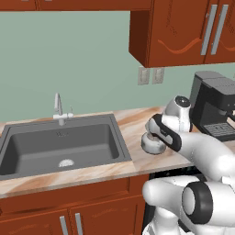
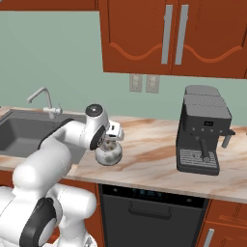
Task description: Pick the kettle from the counter and place it on a stove burner. Then turn the burner on.
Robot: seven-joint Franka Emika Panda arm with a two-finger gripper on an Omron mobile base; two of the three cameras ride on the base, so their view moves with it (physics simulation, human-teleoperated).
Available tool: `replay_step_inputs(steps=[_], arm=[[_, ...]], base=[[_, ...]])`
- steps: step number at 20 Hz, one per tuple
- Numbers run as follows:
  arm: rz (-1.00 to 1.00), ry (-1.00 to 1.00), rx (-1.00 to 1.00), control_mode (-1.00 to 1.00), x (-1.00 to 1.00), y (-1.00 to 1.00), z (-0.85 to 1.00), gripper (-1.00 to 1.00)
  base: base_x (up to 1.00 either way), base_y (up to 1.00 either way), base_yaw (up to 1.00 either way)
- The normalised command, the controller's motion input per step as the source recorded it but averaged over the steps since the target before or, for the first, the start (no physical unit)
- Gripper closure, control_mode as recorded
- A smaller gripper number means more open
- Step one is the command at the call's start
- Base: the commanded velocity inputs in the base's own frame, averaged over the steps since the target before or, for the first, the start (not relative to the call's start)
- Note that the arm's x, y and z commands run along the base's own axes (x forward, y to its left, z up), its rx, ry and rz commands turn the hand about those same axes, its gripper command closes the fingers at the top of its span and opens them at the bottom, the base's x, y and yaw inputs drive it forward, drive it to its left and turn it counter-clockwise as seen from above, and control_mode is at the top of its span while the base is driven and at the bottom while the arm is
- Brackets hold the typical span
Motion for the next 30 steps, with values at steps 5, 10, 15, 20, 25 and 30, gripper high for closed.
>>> replay_step_inputs(steps=[5, 10, 15, 20, 25, 30], arm=[[0.01, 0.00, 0.00, -1.00, 0.18, -0.04, -0.07, -1.00], [0.00, 0.00, 0.00, -1.00, 0.19, 0.00, -0.10, -1.00], [0.00, 0.00, 0.00, -1.00, 0.15, 0.00, -0.06, -1.00], [0.00, 0.00, 0.00, -1.00, 0.02, 0.00, -0.03, 1.00], [0.00, 0.00, 0.00, -1.00, 0.00, 0.00, 0.00, 1.00], [0.00, -0.01, 0.00, -1.00, 0.00, 0.00, 0.00, 1.00]], base=[[0.00, 0.00, 0.00], [0.00, 0.00, 0.00], [0.00, 0.00, 0.00], [0.00, 0.00, 0.00], [0.00, 0.00, 0.00], [0.00, 0.00, 0.00]])
